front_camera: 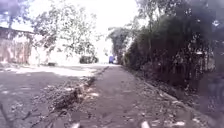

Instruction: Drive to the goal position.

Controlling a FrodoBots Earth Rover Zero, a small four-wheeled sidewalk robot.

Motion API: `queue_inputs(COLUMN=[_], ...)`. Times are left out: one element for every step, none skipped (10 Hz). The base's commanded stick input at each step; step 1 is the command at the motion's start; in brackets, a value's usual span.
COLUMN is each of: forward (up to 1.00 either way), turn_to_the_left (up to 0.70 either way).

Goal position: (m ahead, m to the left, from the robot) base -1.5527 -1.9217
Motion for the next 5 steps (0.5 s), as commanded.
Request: queue_inputs(forward=[0.68,0.68,0.68,0.68,0.68], turn_to_the_left=[0.0,0.0,0.0,0.0,-0.01])
